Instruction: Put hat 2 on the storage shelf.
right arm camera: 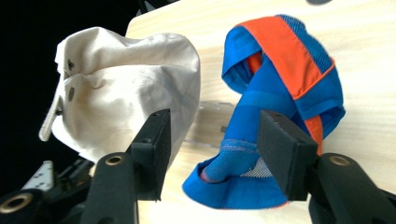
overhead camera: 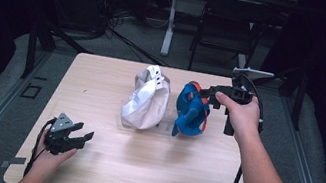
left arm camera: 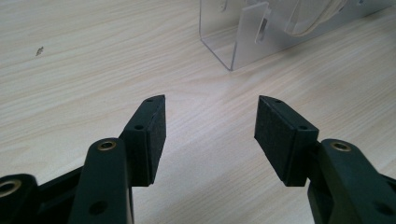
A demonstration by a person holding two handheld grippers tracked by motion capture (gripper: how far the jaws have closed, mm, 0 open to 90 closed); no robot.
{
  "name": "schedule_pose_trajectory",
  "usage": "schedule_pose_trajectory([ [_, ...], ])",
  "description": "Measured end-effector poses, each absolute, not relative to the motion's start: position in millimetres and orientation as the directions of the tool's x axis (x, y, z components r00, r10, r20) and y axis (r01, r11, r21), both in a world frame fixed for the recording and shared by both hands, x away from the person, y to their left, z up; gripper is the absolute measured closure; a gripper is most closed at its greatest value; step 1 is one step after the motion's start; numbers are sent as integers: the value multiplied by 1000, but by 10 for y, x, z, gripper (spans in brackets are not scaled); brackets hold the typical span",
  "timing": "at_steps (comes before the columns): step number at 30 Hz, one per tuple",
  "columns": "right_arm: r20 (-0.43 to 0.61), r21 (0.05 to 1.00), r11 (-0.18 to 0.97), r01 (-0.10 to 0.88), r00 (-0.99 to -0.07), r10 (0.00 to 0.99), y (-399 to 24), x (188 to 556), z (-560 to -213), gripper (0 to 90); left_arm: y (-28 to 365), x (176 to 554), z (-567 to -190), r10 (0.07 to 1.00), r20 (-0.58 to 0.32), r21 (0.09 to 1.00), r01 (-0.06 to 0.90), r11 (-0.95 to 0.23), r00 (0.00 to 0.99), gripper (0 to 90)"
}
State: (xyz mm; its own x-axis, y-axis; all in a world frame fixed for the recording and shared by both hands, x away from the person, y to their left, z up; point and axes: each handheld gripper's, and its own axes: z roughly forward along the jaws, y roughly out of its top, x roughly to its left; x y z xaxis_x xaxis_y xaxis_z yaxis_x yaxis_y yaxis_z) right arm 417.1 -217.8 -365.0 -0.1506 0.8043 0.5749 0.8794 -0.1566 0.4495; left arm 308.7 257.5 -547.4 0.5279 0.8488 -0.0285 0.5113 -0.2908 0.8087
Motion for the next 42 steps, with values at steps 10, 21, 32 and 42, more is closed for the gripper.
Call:
schedule_pose_trajectory([
  [10,518,520,-101,848,-219,827,-2141,4040,-3662,412,2581,3087,-5475,848,-25,808,510,-295,530,439],
  [21,521,559,-83,825,-272,809,-2150,3803,-3797,407,2567,3088,-5486,848,-25,805,514,-297,529,438],
  [32,513,626,-81,776,-331,792,-2271,3430,-4070,439,2567,3085,-5488,848,-20,802,515,-303,530,437],
  [42,420,699,-43,714,-361,833,-2312,3111,-4394,434,2564,3094,-5505,846,-6,799,511,-317,533,440],
])
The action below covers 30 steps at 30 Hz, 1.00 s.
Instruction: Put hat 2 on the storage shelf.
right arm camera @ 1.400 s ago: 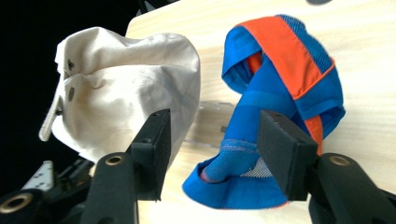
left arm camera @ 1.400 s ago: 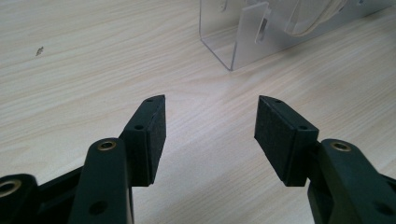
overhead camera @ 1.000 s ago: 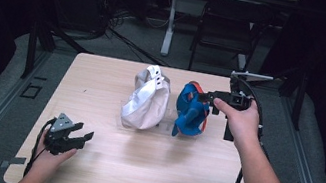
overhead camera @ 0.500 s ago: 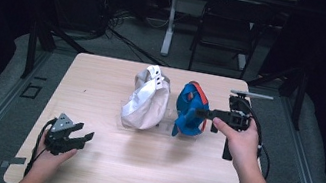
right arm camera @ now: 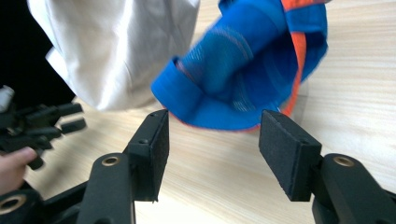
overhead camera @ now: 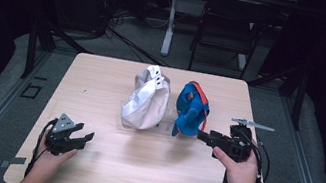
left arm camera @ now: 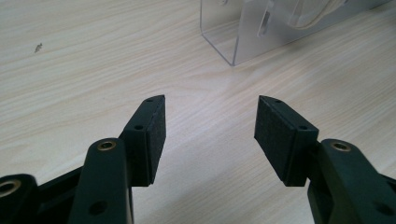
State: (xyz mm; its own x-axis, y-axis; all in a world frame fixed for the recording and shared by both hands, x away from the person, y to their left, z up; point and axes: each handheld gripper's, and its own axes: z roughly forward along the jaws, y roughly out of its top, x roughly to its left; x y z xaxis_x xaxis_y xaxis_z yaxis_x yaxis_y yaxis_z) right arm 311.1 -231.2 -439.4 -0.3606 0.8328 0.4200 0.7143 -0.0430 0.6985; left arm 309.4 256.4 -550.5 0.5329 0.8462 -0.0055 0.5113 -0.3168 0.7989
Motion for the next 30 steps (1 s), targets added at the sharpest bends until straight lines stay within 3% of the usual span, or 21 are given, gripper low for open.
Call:
schedule_pose_trajectory([
  [12,392,691,-10,723,-364,845,-2349,2881,-4905,522,2571,3099,-5522,849,-17,797,520,-307,528,437],
  [20,348,701,32,712,-381,857,-2278,2812,-5253,468,2557,3103,-5536,848,-25,794,525,-305,530,436],
  [30,355,701,23,713,-376,856,-2183,2781,-5471,475,2584,3121,-5557,849,-29,792,531,-303,528,435],
])
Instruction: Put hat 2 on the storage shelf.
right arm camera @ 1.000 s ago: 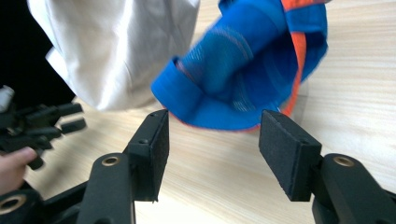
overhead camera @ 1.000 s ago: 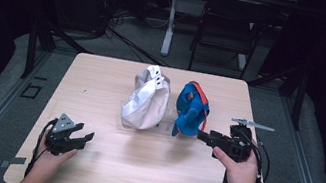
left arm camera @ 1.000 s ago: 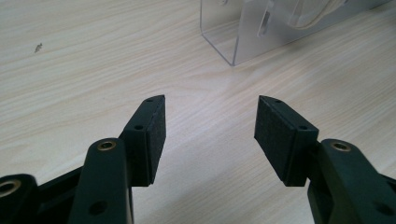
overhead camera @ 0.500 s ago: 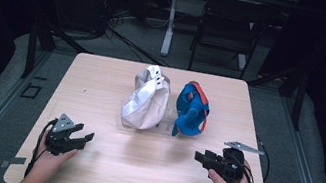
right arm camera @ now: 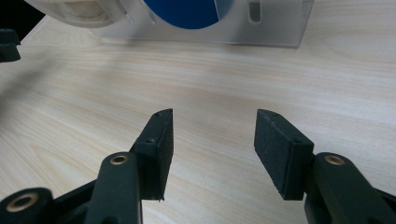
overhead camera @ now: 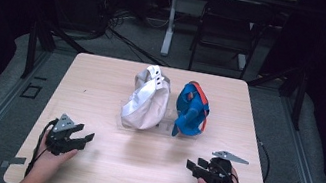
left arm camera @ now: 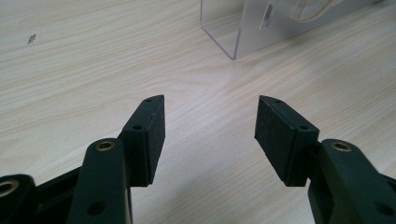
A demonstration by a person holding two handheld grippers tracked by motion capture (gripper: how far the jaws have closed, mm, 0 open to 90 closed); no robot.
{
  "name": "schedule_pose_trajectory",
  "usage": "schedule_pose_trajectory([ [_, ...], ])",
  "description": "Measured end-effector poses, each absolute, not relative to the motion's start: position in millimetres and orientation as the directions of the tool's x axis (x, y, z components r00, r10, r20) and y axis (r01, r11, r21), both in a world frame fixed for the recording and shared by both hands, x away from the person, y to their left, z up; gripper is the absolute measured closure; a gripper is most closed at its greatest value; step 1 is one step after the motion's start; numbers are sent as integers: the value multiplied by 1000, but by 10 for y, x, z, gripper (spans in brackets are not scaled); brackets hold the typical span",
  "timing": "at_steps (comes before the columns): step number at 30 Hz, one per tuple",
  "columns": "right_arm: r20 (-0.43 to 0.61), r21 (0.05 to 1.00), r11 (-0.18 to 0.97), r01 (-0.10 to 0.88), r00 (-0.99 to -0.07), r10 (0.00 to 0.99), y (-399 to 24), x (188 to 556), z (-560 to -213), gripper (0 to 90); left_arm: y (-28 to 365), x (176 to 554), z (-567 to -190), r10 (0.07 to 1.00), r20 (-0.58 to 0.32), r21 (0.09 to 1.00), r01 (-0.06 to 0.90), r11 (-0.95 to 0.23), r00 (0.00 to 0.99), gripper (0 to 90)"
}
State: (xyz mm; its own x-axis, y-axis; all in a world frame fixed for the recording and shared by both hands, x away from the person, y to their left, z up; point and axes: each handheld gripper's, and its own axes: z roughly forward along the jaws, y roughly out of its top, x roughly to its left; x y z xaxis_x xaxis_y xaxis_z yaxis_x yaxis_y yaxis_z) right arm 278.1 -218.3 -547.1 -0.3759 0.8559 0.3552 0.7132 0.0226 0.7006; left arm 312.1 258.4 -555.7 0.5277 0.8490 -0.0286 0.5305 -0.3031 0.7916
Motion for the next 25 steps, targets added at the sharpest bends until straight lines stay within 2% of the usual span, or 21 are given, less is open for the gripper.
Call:
schedule_pose_trajectory([
  [4,339,721,8,693,-363,868,-2160,2777,-5521,461,2586,3122,-5560,850,-28,791,531,-303,526,435],
  [5,309,715,38,698,-364,879,-2184,2774,-5508,458,2585,3123,-5560,849,-24,791,530,-307,528,435],
  [7,341,731,-10,683,-351,872,-2155,2780,-5542,455,2578,3122,-5558,846,-24,785,533,-314,533,434],
  [14,300,731,22,682,-350,887,-2130,2799,-5576,448,2522,3113,-5570,843,1,786,521,-333,538,420],
  [23,299,725,29,688,-352,887,-2129,2818,-5576,449,2474,3093,-5574,838,22,792,502,-347,545,413],
  [25,269,727,56,684,-360,893,-2126,2815,-5547,473,2460,3085,-5565,835,29,796,493,-351,549,413],
])
